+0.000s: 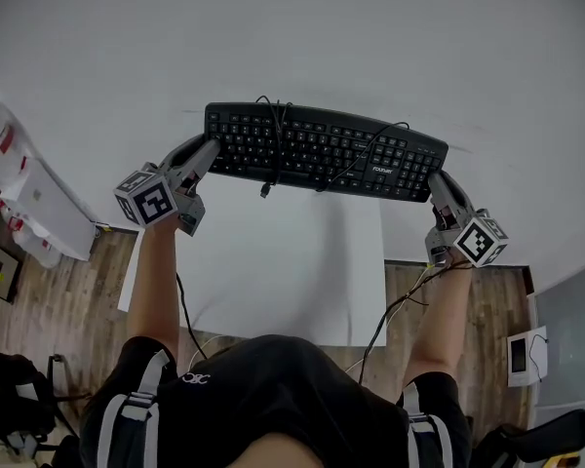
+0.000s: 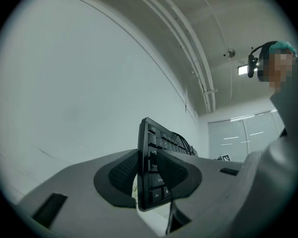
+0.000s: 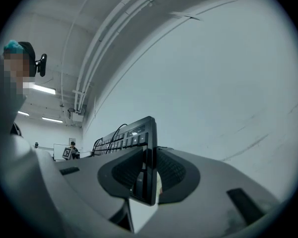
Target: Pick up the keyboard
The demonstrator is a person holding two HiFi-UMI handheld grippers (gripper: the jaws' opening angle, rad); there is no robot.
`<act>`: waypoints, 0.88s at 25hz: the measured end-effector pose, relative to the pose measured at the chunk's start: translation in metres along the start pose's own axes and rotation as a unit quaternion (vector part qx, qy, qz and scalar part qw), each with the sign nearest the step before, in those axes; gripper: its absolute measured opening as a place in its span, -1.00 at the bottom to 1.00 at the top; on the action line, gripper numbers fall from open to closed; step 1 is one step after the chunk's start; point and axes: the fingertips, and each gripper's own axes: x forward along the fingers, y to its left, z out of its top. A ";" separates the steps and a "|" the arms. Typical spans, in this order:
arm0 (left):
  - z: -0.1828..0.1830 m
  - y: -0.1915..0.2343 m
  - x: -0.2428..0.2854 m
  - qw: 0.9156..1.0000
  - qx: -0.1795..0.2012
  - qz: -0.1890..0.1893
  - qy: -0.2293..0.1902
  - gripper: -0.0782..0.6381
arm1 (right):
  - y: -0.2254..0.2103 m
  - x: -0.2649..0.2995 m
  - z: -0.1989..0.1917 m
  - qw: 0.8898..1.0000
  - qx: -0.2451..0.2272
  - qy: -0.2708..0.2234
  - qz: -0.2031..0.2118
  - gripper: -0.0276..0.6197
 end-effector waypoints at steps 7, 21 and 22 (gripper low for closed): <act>-0.003 0.000 -0.001 1.000 0.000 0.007 0.005 -0.44 | -0.002 0.003 -0.001 1.000 0.005 0.008 -0.002 -0.64; -0.004 0.001 0.001 1.000 -0.002 0.013 0.016 -0.44 | -0.006 0.004 -0.003 1.000 0.014 0.013 -0.007 -0.64; -0.004 0.001 0.001 1.000 -0.004 0.013 0.016 -0.44 | -0.006 0.004 -0.002 1.000 0.015 0.012 -0.007 -0.64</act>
